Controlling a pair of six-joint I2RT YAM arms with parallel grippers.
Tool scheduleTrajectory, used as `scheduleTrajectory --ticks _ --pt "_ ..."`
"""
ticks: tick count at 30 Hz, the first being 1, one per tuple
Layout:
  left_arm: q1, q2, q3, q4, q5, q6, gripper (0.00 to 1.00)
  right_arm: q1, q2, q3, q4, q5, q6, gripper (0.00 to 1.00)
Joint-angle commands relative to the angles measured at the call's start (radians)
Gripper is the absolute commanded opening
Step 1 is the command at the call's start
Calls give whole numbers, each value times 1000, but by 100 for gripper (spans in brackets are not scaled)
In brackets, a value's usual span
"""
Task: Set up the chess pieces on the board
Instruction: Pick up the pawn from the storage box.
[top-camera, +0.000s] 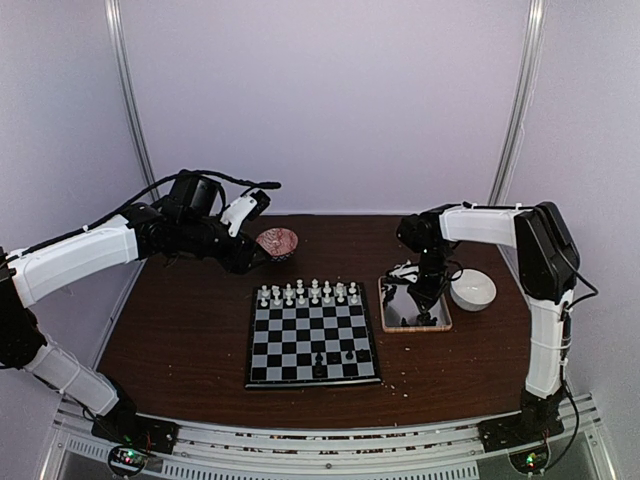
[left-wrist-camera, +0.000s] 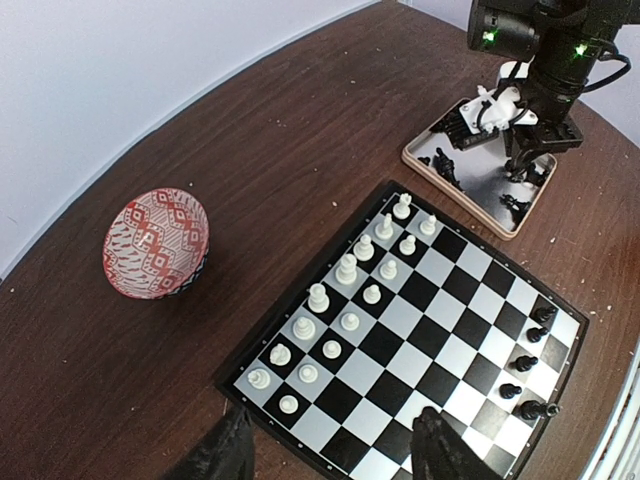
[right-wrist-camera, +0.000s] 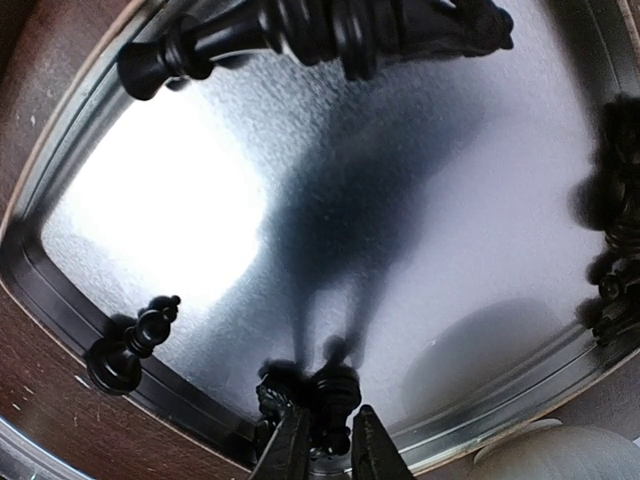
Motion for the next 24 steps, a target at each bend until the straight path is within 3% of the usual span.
scheduleTrajectory --ticks 1,10,24 --pt "7 3 13 39 17 -7 55 -12 23 11 -18 3 7 17" --pt "7 4 13 39 18 -8 55 -15 24 32 -23 -1 9 5" --pt "7 2 13 39 15 -7 55 3 -66 129 -77 -4 28 3"
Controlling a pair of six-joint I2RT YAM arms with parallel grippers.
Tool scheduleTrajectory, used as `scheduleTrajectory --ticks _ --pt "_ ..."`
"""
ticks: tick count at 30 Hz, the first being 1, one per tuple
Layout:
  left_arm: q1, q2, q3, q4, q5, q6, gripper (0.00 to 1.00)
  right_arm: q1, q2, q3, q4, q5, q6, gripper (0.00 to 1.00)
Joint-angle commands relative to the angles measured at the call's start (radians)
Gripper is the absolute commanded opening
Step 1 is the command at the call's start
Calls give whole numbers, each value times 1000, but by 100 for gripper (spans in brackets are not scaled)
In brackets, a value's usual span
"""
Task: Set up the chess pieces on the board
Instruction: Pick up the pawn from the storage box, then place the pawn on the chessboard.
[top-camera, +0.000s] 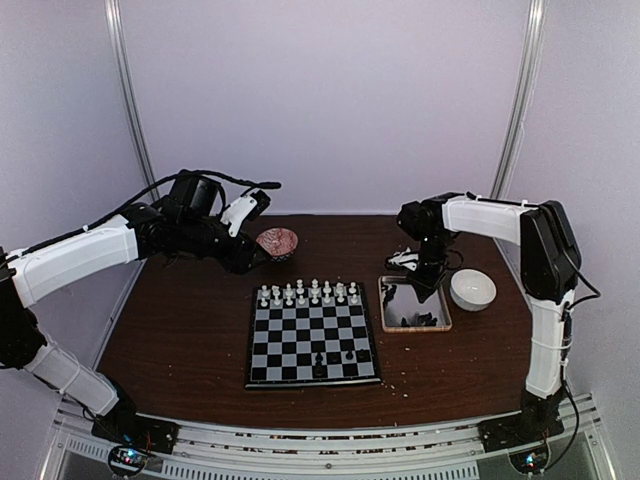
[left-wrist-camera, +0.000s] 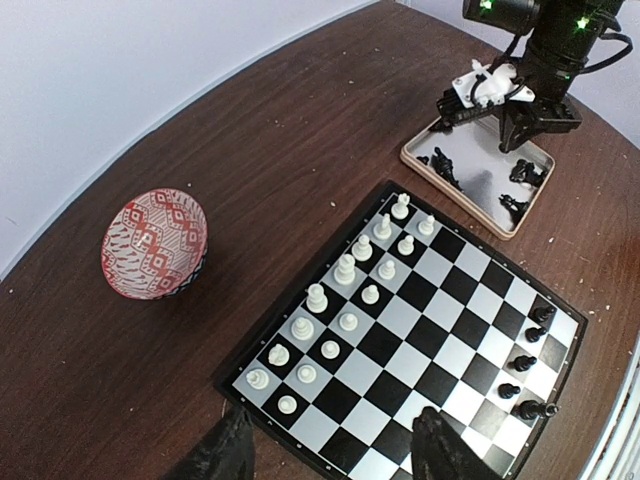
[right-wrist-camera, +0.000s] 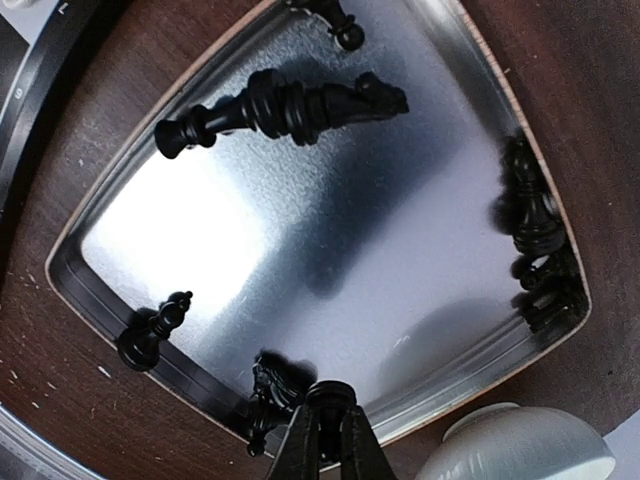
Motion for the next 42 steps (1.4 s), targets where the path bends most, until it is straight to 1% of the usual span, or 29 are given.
scheduleTrajectory --ticks 1,5,10,16,21,24,31,42 --pt "7 2 13 39 10 -8 55 20 -65 49 -40 -8 15 2" --pt "12 -7 13 39 2 -11 55 87 -84 89 -57 -36 4 3" --pt "44 -28 4 59 19 -35 55 235 -67 183 -83 -53 -22 3" --pt "64 -48 -1 63 8 -40 55 394 40 348 -152 -77 -36 3" --pt "71 -69 -5 66 -13 -41 55 486 140 467 -182 -81 -42 4" --pt "76 -83 -9 71 -18 -45 55 530 184 506 -183 -75 -47 4" --pt "80 -100 -13 74 -26 -46 55 575 268 570 -175 -56 -44 4" --pt "81 -98 -13 74 -23 -46 55 580 331 578 -164 -45 -35 4"
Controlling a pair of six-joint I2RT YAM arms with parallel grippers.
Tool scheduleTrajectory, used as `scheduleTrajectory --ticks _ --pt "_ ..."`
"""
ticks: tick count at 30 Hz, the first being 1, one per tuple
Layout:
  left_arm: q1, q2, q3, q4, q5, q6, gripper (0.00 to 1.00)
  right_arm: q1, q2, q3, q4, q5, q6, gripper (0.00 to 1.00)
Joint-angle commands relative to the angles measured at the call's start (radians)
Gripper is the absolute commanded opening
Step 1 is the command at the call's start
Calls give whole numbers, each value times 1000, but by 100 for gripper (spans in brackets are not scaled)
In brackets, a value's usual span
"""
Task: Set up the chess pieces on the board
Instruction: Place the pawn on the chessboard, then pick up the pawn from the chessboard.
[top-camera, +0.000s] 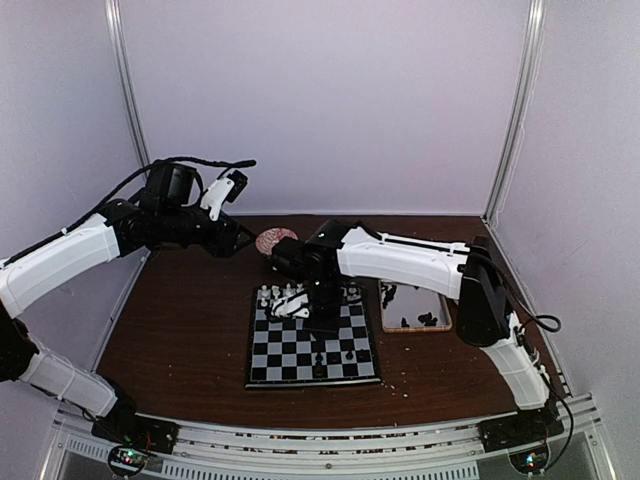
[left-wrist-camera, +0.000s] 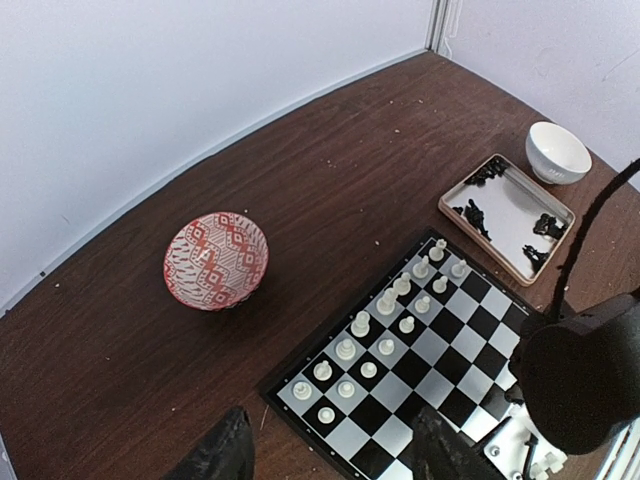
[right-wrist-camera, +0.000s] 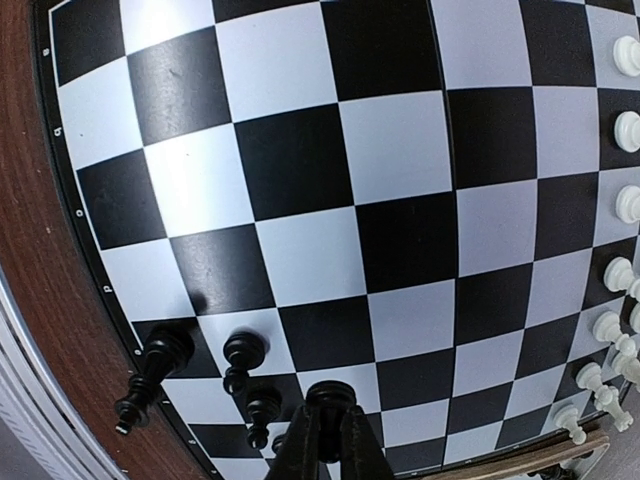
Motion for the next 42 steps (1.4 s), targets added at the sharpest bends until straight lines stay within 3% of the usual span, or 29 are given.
scheduleTrajectory --ticks 1,7,13,21,27,32,37,42 --pt "9 -15 -10 47 -7 -7 55 0 41 27 -1 17 -2 4" --pt "8 -12 -10 47 -3 -8 55 -1 55 29 7 23 -3 5" --pt "9 -4 -9 47 6 -8 55 -5 41 34 8 33 0 20" --pt "10 18 -12 44 -3 -3 55 -89 -177 -10 -7 -55 -6 23" --pt "1 73 -3 23 109 37 55 -230 -503 -379 151 -142 0 24" --pt "-87 122 54 -53 34 75 51 -418 -779 -688 314 -198 0 24" --pt "-194 223 144 -157 45 85 49 -614 -1049 -949 497 -318 8 27" --pt "-275 360 268 -265 19 63 47 -755 -1176 -1110 670 -384 52 33"
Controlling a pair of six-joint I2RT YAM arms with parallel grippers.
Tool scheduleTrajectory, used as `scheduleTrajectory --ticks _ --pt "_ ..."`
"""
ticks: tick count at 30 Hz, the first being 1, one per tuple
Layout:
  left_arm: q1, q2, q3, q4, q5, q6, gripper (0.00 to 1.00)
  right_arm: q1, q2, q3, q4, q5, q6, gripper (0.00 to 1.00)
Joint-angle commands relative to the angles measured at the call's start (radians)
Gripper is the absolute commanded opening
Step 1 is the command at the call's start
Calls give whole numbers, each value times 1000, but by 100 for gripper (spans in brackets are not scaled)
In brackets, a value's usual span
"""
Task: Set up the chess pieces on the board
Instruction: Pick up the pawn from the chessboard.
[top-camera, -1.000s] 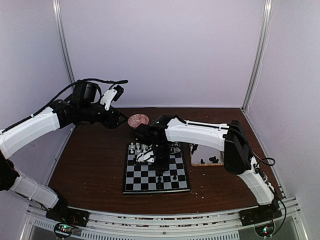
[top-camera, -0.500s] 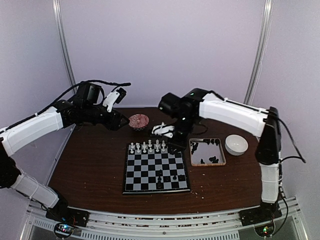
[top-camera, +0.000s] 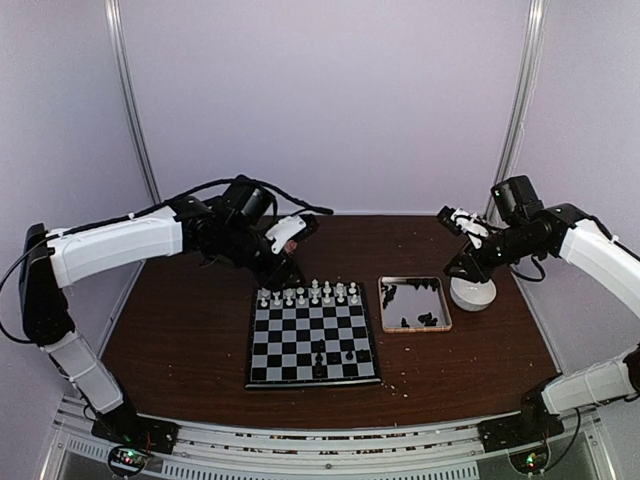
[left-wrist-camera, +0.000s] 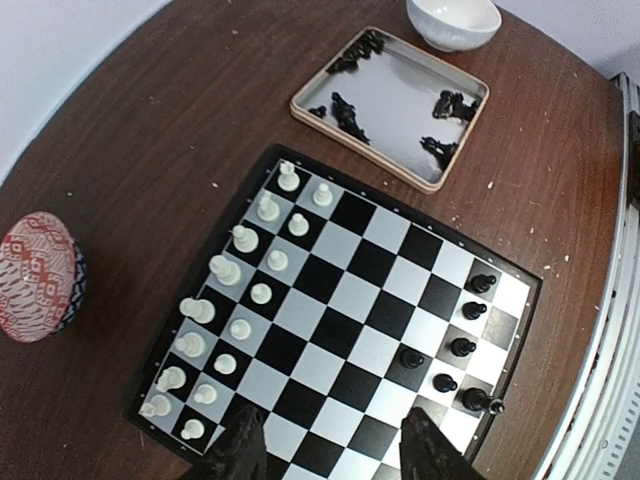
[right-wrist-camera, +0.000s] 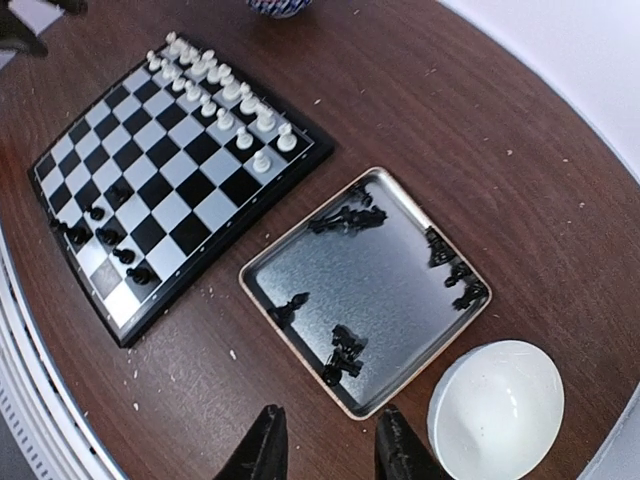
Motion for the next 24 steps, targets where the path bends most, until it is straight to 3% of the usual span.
scheduleTrajectory --ticks 1,8,13,24 --pt "-60 98 106 -115 -24 -5 47 -81 -63 -78 210 -94 41 33" --pt "-124 296 271 -246 -60 -2 42 -92 -26 -107 239 -6 -9 34" --pt "-163 388 352 -307 -90 12 43 -88 -9 -133 260 -93 3 34" --pt "-183 482 378 -358 -77 35 47 -67 24 -118 240 -89 -8 34"
